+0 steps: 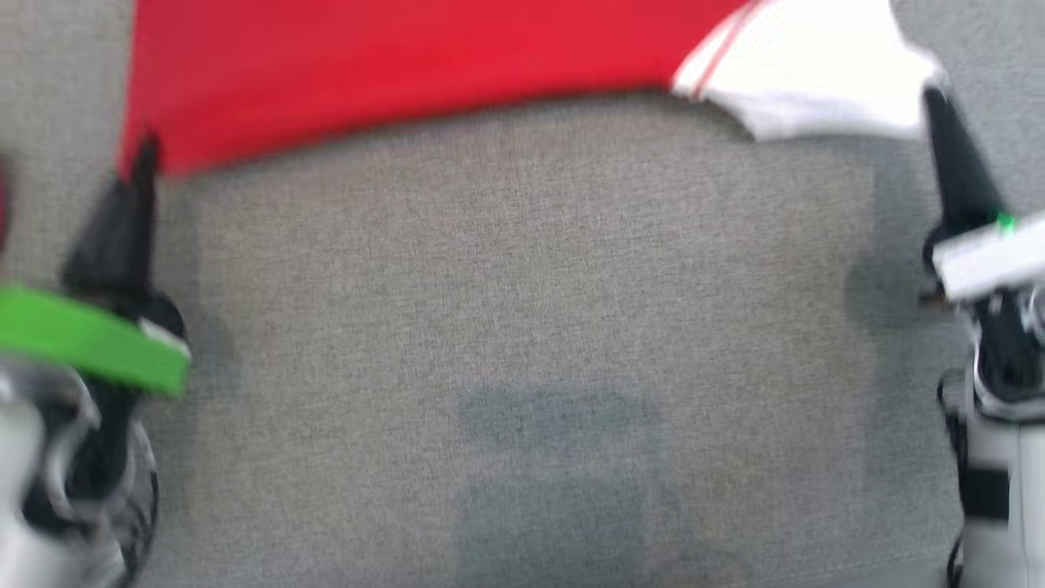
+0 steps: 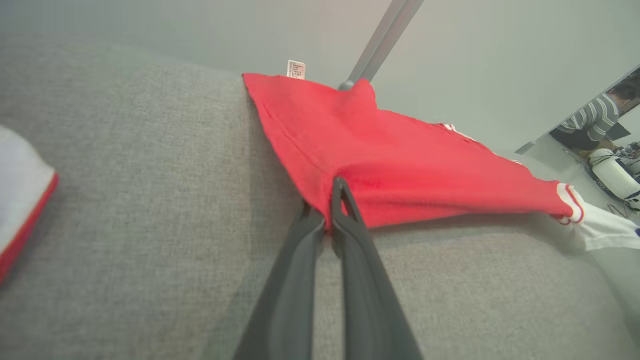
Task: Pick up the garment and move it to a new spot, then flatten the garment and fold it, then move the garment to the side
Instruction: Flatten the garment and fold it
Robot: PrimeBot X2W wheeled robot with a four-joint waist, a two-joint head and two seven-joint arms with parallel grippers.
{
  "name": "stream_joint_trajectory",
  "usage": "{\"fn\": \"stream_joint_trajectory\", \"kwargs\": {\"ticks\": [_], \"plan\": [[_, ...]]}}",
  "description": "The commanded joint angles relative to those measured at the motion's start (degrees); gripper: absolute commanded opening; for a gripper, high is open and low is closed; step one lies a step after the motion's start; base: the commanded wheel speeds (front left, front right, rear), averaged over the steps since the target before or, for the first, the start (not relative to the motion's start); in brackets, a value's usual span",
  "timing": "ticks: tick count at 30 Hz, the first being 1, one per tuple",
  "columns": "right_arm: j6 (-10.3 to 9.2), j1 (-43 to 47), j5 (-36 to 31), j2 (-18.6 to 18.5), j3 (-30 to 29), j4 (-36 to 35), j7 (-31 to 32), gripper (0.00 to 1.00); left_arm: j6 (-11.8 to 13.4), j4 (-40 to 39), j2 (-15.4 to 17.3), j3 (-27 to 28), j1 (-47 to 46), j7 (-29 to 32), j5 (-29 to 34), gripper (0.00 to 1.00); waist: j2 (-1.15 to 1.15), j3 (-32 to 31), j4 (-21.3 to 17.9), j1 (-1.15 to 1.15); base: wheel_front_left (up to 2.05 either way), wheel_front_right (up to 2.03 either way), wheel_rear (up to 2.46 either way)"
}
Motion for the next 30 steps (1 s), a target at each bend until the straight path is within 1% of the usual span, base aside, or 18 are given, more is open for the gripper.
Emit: {"fn": "stream_joint_trajectory", "kwargs": {"ticks": [1,2,3,4,5,6,8,10,12,15,17,18,20,22,24,26,28,30], "plan": [[-0.07,8.00,0.63,0.98,-1.24,-3.29,0.94,0.00,2.41,-3.71,0.71,0.16,8.66,-2.04,0.35,0.00,0.17,-7.45,0.31,0.00,0.00,0.00,0.00],[-0.07,11.24,1.04,1.47,-1.77,-4.68,1.22,0.00,3.53,-5.52,0.81,0.05,12.47,-2.89,0.23,0.00,0.17,-8.33,0.32,0.00,0.00,0.00,0.00],[-0.07,18.17,1.86,2.31,-2.02,-6.89,1.30,0.00,4.93,-8.12,-0.23,-0.18,20.20,-5.00,-0.66,0.00,0.17,-10.35,0.38,0.00,0.00,0.00,0.00],[-0.07,21.64,1.82,2.54,-1.93,-7.66,0.90,0.00,5.98,-8.68,-0.34,-0.17,23.73,-6.28,-0.53,0.00,0.17,-11.42,0.44,0.00,0.00,0.00,0.00],[-0.07,24.95,2.54,2.76,-1.91,-8.25,0.81,0.00,6.89,-9.17,-0.59,-0.13,27.05,-7.42,-0.55,0.00,0.17,-12.23,0.42,0.00,0.00,0.00,0.00],[-0.07,24.95,2.54,2.76,-1.91,-8.25,0.81,0.00,6.89,-9.17,-0.59,-0.13,27.05,-7.42,-0.55,0.00,0.17,-12.23,0.42,0.00,0.00,0.00,0.00],[-0.07,30.91,2.93,2.95,-1.03,-9.41,0.41,0.00,8.53,-9.88,-1.79,-0.10,33.02,-9.36,-0.50,0.00,0.17,-13.65,0.14,0.00,0.00,0.00,0.00],[-0.08,36.40,4.43,2.96,-0.62,-10.12,-0.17,0.00,9.22,-11.35,-3.69,0.00,38.54,-10.69,-1.46,0.00,0.17,-14.81,-0.21,0.00,0.00,0.00,0.00],[-0.07,41.35,6.47,3.04,-0.24,-10.77,-1.17,0.00,9.98,-12.96,-5.00,0.30,43.40,-11.60,-1.04,0.00,0.17,-15.45,-0.26,0.00,0.00,0.00,0.00],[-0.06,45.96,8.81,3.05,0.62,-12.40,-2.24,0.00,10.04,-15.24,-6.90,0.42,48.31,-12.13,-0.83,0.00,0.17,-15.55,-0.18,0.00,0.00,0.00,0.00],[-0.04,46.62,9.70,3.07,1.64,-13.70,-2.28,0.00,10.28,-16.94,-6.86,0.90,49.57,-12.12,-0.48,0.00,0.17,-15.09,-0.60,0.00,0.00,0.00,0.00],[-0.04,46.43,10.24,3.08,2.11,-14.11,-2.21,0.00,10.39,-17.74,-6.29,0.87,49.72,-11.68,-0.31,0.00,0.17,-14.89,-0.74,0.00,0.00,0.00,0.00],[-0.04,45.08,10.48,3.09,2.93,-15.35,-1.65,0.00,10.90,-19.87,-4.86,0.85,48.72,-9.87,-0.02,0.00,0.17,-14.60,-1.02,0.00,0.00,0.00,0.00],[-0.03,43.28,11.12,3.09,3.19,-16.54,-0.85,0.00,11.33,-22.18,-2.09,0.61,46.94,-6.42,0.38,0.00,0.17,-14.41,-1.08,0.00,0.00,0.00,0.00],[-0.03,40.28,9.47,2.92,3.06,-17.97,0.58,0.00,12.47,-24.48,0.60,1.37,45.15,-2.92,0.17,0.00,0.17,-14.02,-1.38,0.00,0.00,0.00,0.00],[-0.03,36.40,8.35,2.93,2.28,-18.13,2.30,0.00,13.90,-26.77,2.42,2.82,42.94,0.36,-1.35,0.00,0.17,-13.40,-1.96,0.00,0.00,0.00,0.00],[-0.03,31.99,6.90,2.99,1.37,-17.15,4.35,0.00,15.17,-28.35,4.00,4.35,39.67,3.44,-2.77,0.00,0.17,-12.75,-2.22,0.00,0.00,0.00,0.00],[-0.03,26.80,5.55,3.07,1.65,-16.18,6.65,0.00,16.67,-29.16,4.91,5.26,36.28,6.66,-4.31,0.00,0.17,-11.71,-2.61,0.00,0.00,0.00,0.00]]}}
